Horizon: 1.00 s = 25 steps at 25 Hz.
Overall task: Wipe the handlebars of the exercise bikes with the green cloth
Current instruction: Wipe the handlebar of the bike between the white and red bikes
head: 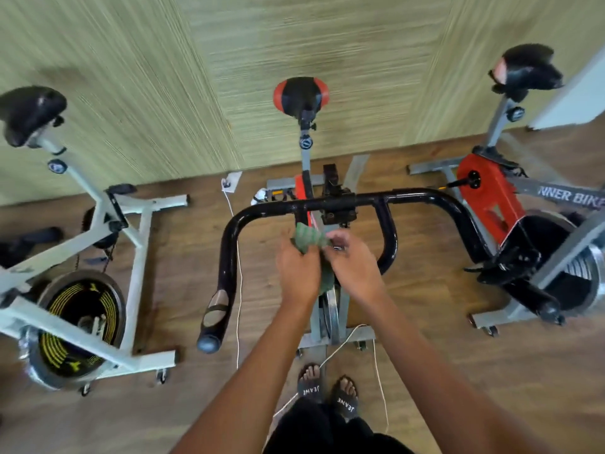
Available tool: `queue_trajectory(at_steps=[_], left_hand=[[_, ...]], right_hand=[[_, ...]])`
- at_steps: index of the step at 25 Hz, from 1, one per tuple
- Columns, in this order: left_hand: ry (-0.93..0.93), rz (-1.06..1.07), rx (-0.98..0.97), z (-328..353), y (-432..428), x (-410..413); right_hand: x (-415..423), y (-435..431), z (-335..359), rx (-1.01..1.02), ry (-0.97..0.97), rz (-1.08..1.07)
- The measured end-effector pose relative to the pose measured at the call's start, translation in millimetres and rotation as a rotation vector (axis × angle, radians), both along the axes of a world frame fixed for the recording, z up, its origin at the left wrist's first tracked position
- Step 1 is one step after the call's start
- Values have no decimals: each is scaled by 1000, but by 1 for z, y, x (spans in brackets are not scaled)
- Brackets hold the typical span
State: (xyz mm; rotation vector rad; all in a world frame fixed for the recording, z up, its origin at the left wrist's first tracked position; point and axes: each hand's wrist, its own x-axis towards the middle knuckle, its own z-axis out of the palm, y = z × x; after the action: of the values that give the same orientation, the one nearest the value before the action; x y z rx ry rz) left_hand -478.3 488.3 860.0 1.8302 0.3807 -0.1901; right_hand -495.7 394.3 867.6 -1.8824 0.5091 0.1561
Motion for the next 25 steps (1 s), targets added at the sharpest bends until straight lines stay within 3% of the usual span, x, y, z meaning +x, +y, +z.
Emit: queue_trajectory(at_steps=[2, 6, 8, 12, 14, 16, 18, 20, 22, 25], left_hand=[[103, 28, -20, 8, 5, 3], [51, -21, 50, 29, 13, 0], [51, -72, -47, 41, 9, -3], [241, -114, -378, 62, 3, -6], [258, -158, -417, 63, 4, 0], [138, -145, -261, 55, 3, 4], [-42, -12, 35, 39, 3, 13], [-37, 123, 230, 25, 0, 14], [93, 163, 287, 11, -9, 10], [99, 143, 206, -11, -31, 5]], right_hand=[[0, 3, -1, -1, 5, -12], [-4, 11, 10, 186, 45, -63], [-6, 15, 24, 344, 74, -109], [-8, 2, 31, 455, 45, -88], [-9, -11, 32, 533, 41, -76], [-7, -26, 29, 410, 7, -27], [-2, -42, 26, 68, -60, 37], [-1, -60, 18, -325, -145, 84], [-4, -75, 5, -533, -140, 112], [-17, -79, -18, -570, -94, 257]])
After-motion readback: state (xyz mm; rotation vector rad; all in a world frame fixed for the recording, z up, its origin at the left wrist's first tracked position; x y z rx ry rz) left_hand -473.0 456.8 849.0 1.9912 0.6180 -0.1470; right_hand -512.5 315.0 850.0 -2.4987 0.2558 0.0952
